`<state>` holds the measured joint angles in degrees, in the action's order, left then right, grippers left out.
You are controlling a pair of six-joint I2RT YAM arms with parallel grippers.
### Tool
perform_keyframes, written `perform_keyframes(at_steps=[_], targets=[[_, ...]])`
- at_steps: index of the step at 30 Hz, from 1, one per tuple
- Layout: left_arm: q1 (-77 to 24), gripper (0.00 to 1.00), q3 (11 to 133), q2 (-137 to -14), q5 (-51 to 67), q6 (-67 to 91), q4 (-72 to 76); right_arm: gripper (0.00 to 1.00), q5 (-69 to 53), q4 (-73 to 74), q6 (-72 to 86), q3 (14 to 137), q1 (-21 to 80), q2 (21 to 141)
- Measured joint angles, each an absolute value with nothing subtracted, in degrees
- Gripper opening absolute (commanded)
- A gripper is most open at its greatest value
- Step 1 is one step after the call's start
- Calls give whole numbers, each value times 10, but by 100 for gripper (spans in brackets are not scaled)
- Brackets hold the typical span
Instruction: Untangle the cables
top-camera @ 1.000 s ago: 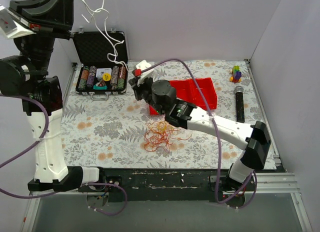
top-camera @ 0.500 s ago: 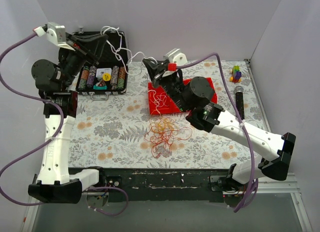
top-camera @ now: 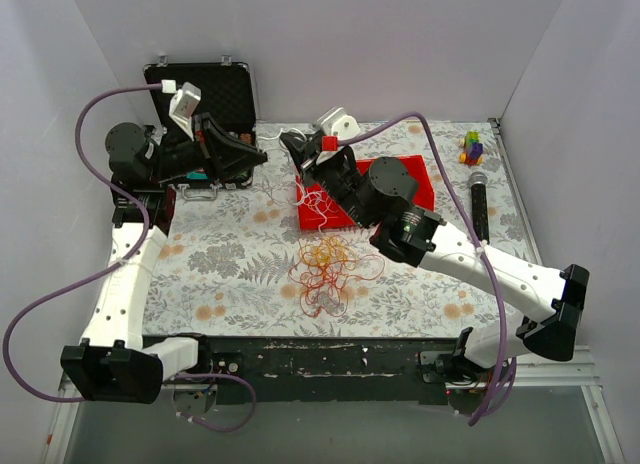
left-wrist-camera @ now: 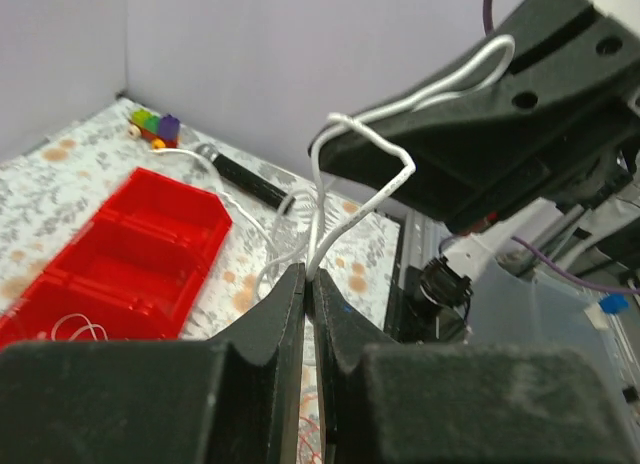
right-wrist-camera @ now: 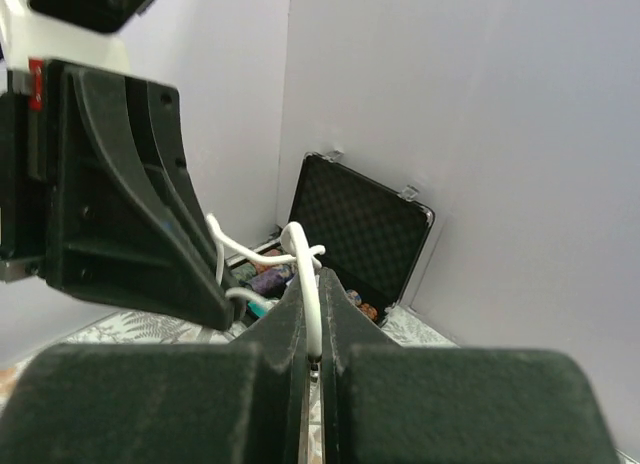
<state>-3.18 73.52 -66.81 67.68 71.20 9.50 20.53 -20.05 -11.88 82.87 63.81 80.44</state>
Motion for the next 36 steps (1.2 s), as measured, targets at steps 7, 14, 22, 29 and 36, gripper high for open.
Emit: perform_keyframes(at_steps=[7,14,22,29,36], targets=[[-63,9,680,-650,715,712,97,1,188,-196,-81,843,638,810],[-92,21,646,-639,686,673,94,1,152,-194,-27,870,638,829],[-104,44,645,-651,645,655,99,1,120,-192,31,881,638,867],[-107,17,647,-694,589,654,140,1,121,-190,60,882,634,875],[-111,0,679,-744,545,604,139,1,124,-183,70,882,632,874]])
